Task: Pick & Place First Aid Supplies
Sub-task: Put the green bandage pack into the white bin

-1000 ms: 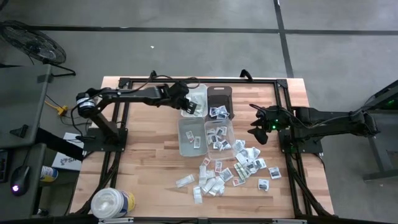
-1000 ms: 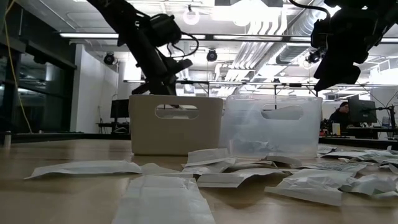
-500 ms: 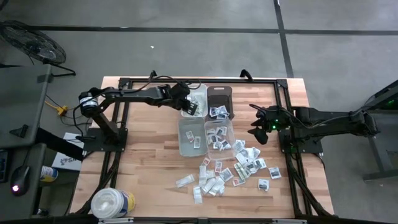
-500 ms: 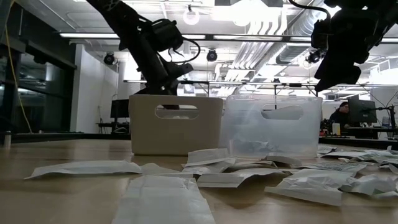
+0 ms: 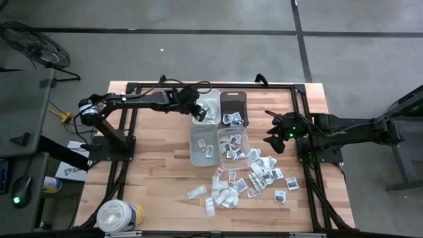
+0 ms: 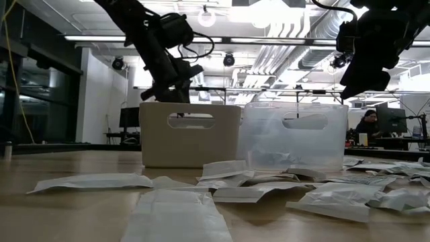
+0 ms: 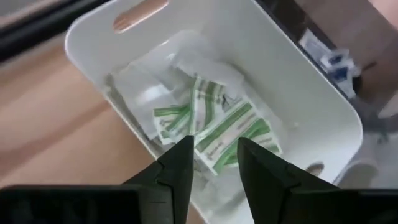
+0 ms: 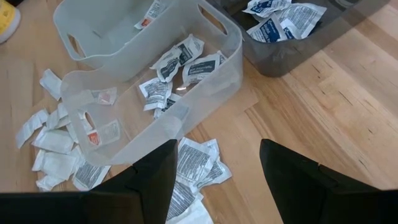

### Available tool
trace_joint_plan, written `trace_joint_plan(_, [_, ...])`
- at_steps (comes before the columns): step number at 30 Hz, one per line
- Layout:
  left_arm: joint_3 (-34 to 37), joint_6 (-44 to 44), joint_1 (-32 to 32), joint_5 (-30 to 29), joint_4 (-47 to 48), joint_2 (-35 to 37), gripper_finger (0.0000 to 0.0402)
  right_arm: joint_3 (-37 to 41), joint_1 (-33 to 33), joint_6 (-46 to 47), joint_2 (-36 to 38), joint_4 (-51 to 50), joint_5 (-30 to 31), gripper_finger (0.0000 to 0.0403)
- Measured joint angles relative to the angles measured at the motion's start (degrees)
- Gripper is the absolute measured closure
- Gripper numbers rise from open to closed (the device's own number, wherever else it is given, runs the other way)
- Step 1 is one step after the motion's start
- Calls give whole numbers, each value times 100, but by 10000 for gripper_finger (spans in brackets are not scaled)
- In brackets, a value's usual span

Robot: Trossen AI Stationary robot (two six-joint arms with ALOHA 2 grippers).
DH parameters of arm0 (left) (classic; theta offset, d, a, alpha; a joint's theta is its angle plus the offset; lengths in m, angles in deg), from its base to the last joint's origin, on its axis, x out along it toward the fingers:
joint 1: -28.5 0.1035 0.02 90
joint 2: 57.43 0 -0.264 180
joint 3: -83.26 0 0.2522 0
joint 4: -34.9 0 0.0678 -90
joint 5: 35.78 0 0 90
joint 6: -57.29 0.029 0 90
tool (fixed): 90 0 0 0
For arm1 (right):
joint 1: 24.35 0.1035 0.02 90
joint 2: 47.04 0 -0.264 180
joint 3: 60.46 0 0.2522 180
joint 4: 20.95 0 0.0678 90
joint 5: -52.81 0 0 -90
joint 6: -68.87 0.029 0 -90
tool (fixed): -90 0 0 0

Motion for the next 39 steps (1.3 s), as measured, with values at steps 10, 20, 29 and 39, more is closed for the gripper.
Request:
trace_joint_plan(10, [-2,2484,-465,1007,741,416,277,0,0,-17,0,-14,6,181])
trace_joint_plan(20, [-2,3487,-1922,930,1775,999,277,-2,2,-4,-2,-35,45,181])
trace_joint_plan(29, [-2,4074,-3368,1301,1782,1015,277,-2,2,125,0,-35,153,181])
trace_joint_plan(39, [-10,5284,-4441,1250,1265,751,277,-2,0,127,-2,-37,145,181])
